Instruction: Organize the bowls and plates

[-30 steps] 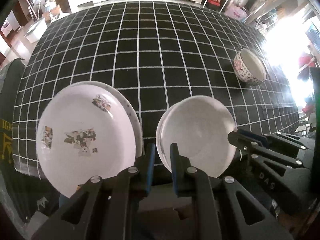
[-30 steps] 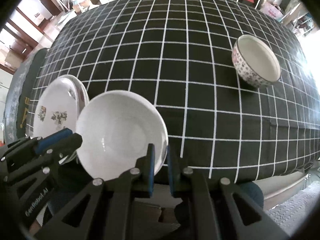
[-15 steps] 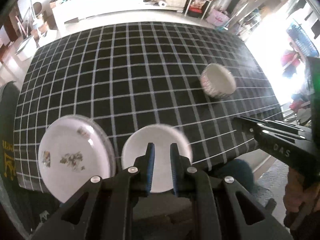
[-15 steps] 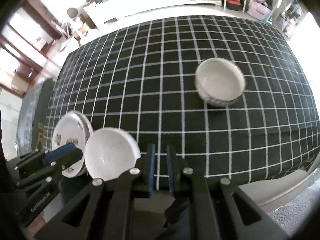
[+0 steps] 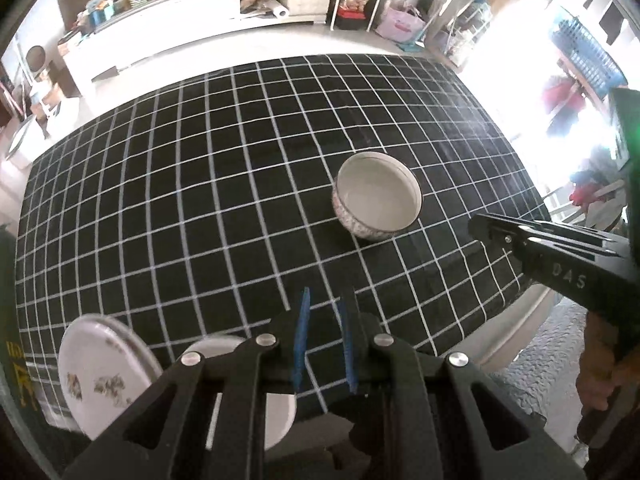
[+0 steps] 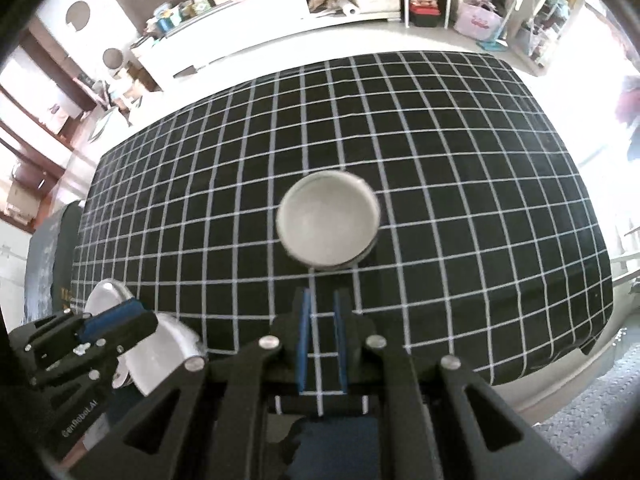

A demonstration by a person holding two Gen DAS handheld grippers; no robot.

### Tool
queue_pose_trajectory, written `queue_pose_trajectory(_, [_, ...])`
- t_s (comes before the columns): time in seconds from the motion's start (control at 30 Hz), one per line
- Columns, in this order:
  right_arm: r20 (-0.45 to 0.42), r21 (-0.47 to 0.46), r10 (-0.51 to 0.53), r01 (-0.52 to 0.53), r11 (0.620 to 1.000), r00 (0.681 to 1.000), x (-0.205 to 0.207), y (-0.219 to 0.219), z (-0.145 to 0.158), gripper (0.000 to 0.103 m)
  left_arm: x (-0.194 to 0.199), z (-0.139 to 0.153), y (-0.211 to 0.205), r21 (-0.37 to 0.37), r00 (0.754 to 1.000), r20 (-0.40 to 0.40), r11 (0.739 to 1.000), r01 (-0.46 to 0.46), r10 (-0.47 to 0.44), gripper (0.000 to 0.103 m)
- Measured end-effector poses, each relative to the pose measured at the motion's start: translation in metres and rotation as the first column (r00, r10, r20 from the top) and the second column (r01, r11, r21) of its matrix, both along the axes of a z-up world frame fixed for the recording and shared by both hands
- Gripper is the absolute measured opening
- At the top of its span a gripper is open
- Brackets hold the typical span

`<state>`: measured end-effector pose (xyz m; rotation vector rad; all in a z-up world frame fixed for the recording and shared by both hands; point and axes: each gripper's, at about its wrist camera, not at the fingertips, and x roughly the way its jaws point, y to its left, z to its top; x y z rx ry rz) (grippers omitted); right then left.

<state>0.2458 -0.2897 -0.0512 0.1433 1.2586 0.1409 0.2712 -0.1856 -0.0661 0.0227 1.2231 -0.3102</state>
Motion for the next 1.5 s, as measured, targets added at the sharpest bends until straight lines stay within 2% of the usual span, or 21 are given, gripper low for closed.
queue_pose_trajectory(0.1, [-0.023, 0.025, -0.017, 0.017, 1.0, 1.0, 0.013, -0.01, -0.014, 0.015, 0.021, -0.015, -0.014, 0.019, 1.0, -0.027, 1.0, 0.002, -0.001, 0.013])
queue_pose_trajectory(0.43, [-0.092, 0.04, -0.029, 0.033, 0.999, 0.995, 0.062, -0.036, -0.063, 0.015, 0.08, -0.052, -0.034, 0.012, 0.997, -0.075, 1.0, -0.014, 0.015, 0.013])
queue_pose_trajectory(0.63, [-0.117, 0.064, -0.026, 0.033, 0.997, 0.993, 0.08, -0.04, -0.083, 0.015, 0.102, -0.07, -0.048, 0.017, 0.996, -0.091, 1.0, -0.001, 0.003, 0.013])
queue_pose_trajectory(0.9, [-0.117, 0.082, -0.001, 0.011, 0.997, 0.993, 0.086, -0.035, -0.092, 0.015, 0.112, -0.093, -0.064, 0.059, 0.994, -0.112, 0.998, 0.025, -0.019, 0.013])
queue_pose_trajectory(0.97, [-0.12, 0.064, 0.007, 0.001, 0.998, 0.993, 0.085, -0.036, -0.096, 0.015, 0.113, -0.097, -0.067, 0.069, 0.993, -0.114, 0.997, 0.033, -0.025, 0.01])
queue_pose_trajectory(1.13, [-0.111, 0.054, 0.024, -0.018, 0.998, 0.994, 0.077, -0.033, -0.101, 0.014, 0.117, -0.104, -0.074, 0.105, 0.993, -0.104, 0.993, 0.057, -0.046, 0.009])
queue_pose_trajectory(1.23, [-0.104, 0.002, 0.028, -0.028, 1.0, 0.994, 0.076, -0.024, -0.1, 0.014, 0.117, -0.107, -0.078, 0.111, 0.993, -0.106, 0.991, 0.071, -0.06, 0.009])
queue_pose_trajectory(1.33, [-0.102, -0.035, 0.047, -0.05, 0.998, 0.994, 0.07, -0.01, -0.099, 0.014, 0.115, -0.107, -0.072, 0.128, 0.992, -0.113, 0.989, 0.076, -0.062, 0.009])
queue_pose_trajectory(1.5, [-0.108, -0.014, 0.071, -0.072, 0.997, 0.992, 0.059, 0.008, -0.1, 0.014, 0.108, -0.108, -0.047, 0.12, 0.989, -0.143, 0.991, 0.061, -0.044, 0.009])
